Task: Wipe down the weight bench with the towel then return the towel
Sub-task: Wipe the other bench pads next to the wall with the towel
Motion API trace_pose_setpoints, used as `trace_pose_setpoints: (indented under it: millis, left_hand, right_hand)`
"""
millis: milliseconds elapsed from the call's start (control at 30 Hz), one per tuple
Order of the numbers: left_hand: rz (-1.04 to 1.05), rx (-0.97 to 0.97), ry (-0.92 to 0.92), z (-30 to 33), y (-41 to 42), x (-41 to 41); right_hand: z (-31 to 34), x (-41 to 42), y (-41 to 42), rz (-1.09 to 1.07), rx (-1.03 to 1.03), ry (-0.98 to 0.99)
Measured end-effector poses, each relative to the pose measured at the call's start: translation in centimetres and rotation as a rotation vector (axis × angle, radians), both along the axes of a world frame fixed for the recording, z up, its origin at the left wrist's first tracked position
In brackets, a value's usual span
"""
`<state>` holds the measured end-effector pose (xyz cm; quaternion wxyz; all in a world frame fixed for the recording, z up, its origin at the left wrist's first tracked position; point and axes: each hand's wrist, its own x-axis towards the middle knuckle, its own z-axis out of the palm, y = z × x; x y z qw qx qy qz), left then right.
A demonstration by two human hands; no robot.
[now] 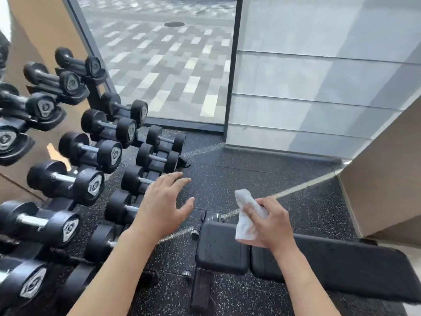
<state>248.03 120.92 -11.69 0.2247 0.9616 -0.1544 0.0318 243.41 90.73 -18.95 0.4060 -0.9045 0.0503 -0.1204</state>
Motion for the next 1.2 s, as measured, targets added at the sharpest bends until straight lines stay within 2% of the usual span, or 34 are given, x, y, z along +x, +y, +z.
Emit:
trace_pose_setpoints:
  millis: [200,433,667,867,1067,1200]
  left_hand:
    - [-0.022,0.043,0.053,-7.7,0.4,8.9]
    - [-0.084,0.021,0.163,-23.0,1.7,15.6]
    - [-0.096,0.016,0.281,-37.4,3.9,16.6]
    - [-0.118,0.007,0.335,-47.3,4.8,16.0]
    - [-0.117,-0.008,0.417,-54.4,4.5,14.5]
    - [-0.109,-0.021,0.446,-57.3,4.0,13.7]
  right_hand:
    - [-7.5,7.4,0.1,0.021,-0.001,0.085]
    - [-19.8,13.8,3.0,0.026,-0.023,0.171]
    - [-33.4,17.0,6.0,0.045,-0.096,0.245]
    - [-44.4,19.4,7.6,0.047,-0.150,0.252]
    - [-53.4,21.2,8.7,0.056,-0.277,0.332]
    - [-57.6,19.3,10.8,0.043,-0.301,0.325]
